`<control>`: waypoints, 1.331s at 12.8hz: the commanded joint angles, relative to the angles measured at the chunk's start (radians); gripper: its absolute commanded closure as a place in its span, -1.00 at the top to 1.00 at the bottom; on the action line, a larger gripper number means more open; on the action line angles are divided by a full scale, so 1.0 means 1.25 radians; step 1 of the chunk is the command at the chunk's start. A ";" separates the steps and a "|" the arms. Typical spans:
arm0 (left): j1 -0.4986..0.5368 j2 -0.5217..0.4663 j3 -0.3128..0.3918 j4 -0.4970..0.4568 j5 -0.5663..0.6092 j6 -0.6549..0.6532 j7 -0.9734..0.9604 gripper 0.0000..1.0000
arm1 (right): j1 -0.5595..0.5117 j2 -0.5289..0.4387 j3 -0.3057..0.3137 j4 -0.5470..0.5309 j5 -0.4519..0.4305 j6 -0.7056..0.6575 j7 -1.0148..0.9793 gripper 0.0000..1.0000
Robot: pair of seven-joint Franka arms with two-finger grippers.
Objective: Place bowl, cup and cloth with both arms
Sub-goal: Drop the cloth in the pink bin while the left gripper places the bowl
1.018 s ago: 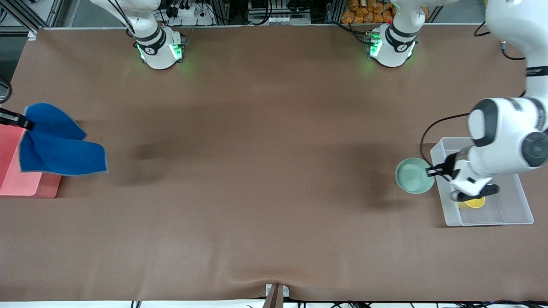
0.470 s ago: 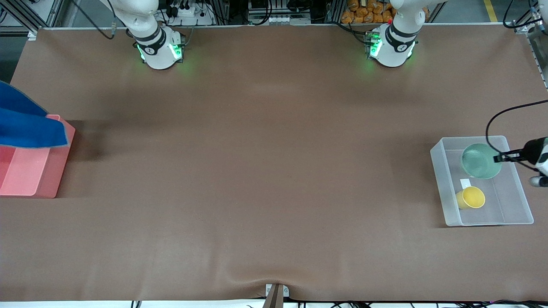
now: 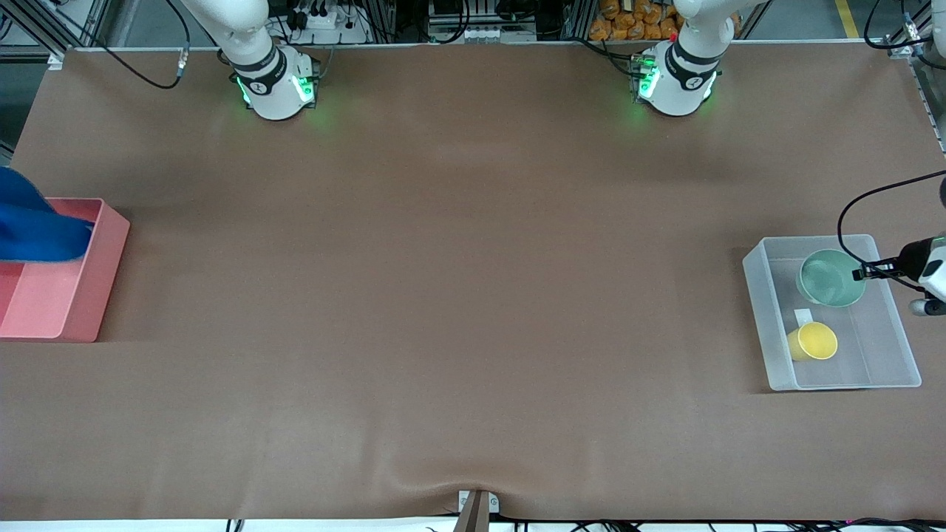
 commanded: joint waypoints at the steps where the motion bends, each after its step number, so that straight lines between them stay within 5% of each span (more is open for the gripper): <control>1: 0.003 0.007 -0.007 -0.035 0.014 0.067 0.010 -1.00 | -0.029 0.084 0.013 0.025 0.050 0.061 -0.099 -1.00; 3: 0.010 0.019 -0.006 -0.046 0.014 0.093 0.030 -1.00 | -0.028 0.136 0.015 0.028 0.057 0.151 -0.141 -0.83; 4: 0.011 0.019 -0.005 -0.056 0.014 0.104 0.051 -1.00 | -0.028 0.145 0.016 0.028 0.058 0.172 -0.155 0.59; 5: 0.017 0.024 -0.005 -0.058 0.014 0.113 0.058 -1.00 | -0.029 0.142 0.017 0.029 0.058 0.172 -0.156 1.00; 7: 0.011 0.040 -0.005 -0.055 0.013 0.127 0.058 -1.00 | -0.020 0.133 0.017 0.046 0.055 0.166 -0.151 1.00; 9: 0.009 0.045 -0.005 -0.051 0.015 0.127 0.061 -0.35 | -0.011 0.128 0.017 0.086 0.052 0.119 -0.139 1.00; 10: 0.007 0.045 -0.005 -0.050 0.027 0.127 0.064 0.17 | 0.000 0.125 0.016 0.118 0.046 0.075 -0.134 1.00; 11: 0.004 0.045 -0.006 -0.047 0.042 0.127 0.064 0.99 | 0.016 0.122 0.011 0.138 0.044 0.034 -0.120 1.00; 17: -0.032 0.007 -0.006 0.061 0.045 0.008 0.059 1.00 | 0.110 -0.005 0.009 0.144 -0.025 -0.086 0.162 1.00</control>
